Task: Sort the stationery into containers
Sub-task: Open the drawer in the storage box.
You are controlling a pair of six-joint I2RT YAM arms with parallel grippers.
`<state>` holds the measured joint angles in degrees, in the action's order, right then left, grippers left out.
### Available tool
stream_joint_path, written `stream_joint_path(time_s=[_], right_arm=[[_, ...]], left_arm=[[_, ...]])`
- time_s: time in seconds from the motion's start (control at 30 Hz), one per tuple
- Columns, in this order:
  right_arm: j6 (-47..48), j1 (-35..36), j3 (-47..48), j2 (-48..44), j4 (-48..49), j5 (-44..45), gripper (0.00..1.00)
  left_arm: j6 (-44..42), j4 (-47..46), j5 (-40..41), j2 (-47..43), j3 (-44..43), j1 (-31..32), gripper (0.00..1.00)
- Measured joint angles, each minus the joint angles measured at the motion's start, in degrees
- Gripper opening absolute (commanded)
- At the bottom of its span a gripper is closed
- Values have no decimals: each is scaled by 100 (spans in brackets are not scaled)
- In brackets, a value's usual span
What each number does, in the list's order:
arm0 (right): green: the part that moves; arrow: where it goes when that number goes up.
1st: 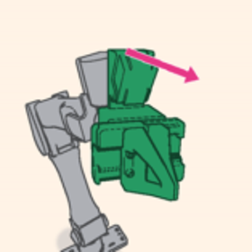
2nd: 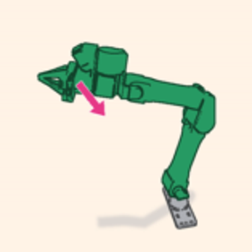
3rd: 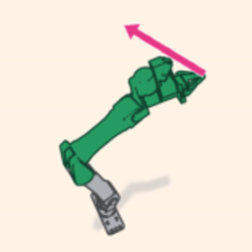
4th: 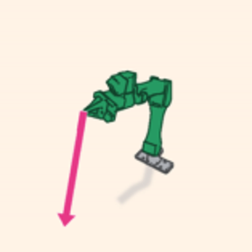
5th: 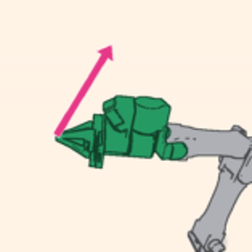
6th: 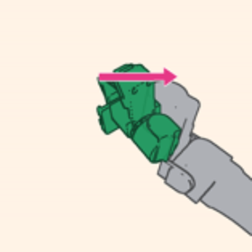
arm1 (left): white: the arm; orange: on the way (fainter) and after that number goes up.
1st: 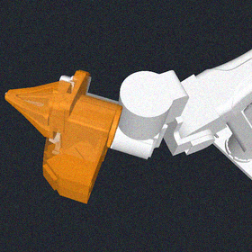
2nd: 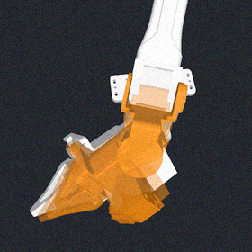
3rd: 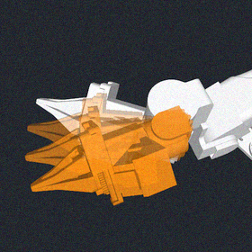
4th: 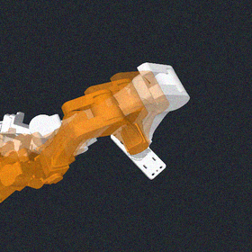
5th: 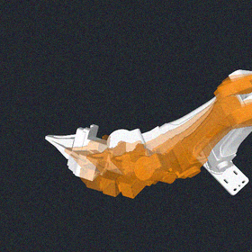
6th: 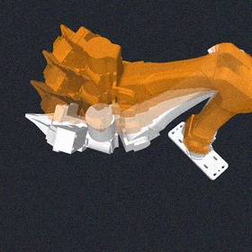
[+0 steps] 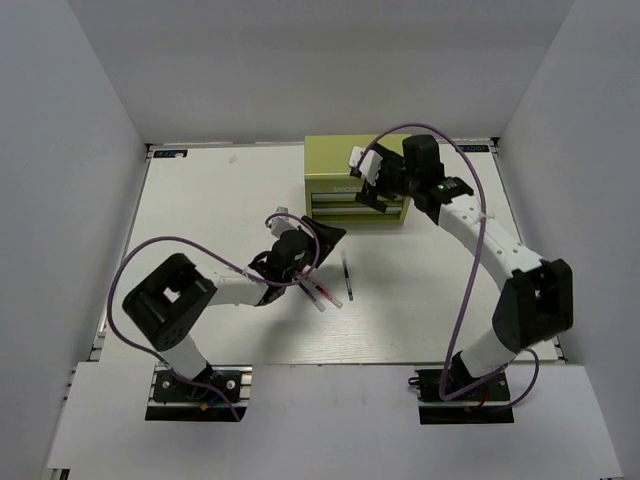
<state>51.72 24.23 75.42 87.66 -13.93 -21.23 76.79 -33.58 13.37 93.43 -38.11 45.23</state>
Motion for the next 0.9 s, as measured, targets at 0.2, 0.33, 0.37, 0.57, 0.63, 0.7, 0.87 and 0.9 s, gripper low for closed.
stream_joint_path(time_s=[0.2, 0.33, 0.37, 0.57, 0.63, 0.7, 0.87, 0.9], right_arm=[[-149, -223, 627, 785, 4, 306, 88], [-166, -319, 850, 986, -17, 330, 86], [-170, -328, 896, 1016, -66, 315, 86], [-116, -361, 1099, 1123, -372, 214, 85], [-61, -369, 1180, 1178, -529, 160, 85], [-4, -389, 1290, 1255, -678, 120, 85], [151, -435, 1530, 1373, -981, 28, 85], [168, -439, 1569, 1397, -1008, 15, 85]], left_arm=[[87, -933, 133, 811, -461, -50, 68], [157, -1268, 319, 1202, -678, -52, 68], [175, -1349, 372, 1274, -697, -55, 68], [304, -1624, 632, 1751, -990, -55, 68], [354, -1665, 691, 1932, -1158, -55, 67], [404, -1692, 728, 2116, -1322, -55, 67], [520, -1788, 804, 2433, -1569, -79, 64], [538, -1788, 820, 2465, -1596, -85, 64]])
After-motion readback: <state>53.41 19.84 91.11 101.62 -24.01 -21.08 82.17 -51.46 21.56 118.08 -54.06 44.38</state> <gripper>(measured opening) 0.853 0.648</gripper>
